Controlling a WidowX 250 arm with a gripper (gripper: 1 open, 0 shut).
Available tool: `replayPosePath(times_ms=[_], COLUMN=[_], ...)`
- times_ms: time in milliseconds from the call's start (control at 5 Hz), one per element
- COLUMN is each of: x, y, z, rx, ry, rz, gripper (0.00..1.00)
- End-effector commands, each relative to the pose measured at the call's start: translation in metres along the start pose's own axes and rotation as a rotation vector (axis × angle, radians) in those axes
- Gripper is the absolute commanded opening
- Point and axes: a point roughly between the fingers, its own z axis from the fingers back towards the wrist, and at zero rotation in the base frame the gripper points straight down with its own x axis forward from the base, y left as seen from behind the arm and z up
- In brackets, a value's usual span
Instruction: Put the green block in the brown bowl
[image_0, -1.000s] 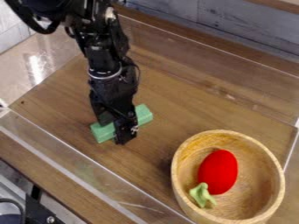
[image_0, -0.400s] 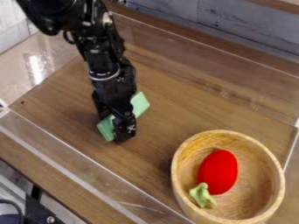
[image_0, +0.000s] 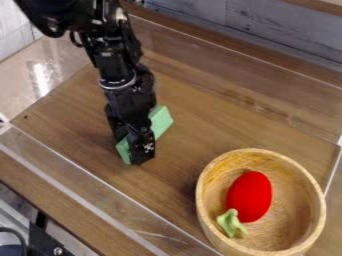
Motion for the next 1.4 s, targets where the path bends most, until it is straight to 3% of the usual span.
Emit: replayPosePath(times_ms=[0,200,800,1000,1200], x=[0.012,0.011,0.016,0.018,0.021], y=[0.004,0.001,0.007,0.009,0.017], z=[0.011,0.008,0.021,0.037,0.061], rx=[0.031,0.027,0.021,0.027,0.058], ry=[-0.043,-0.038,-0.043,-0.048,-0.055], rz=[0.072,0.047,0.044,0.078,0.113], gripper=[1.00,0.00,0.00,0.00,0.00])
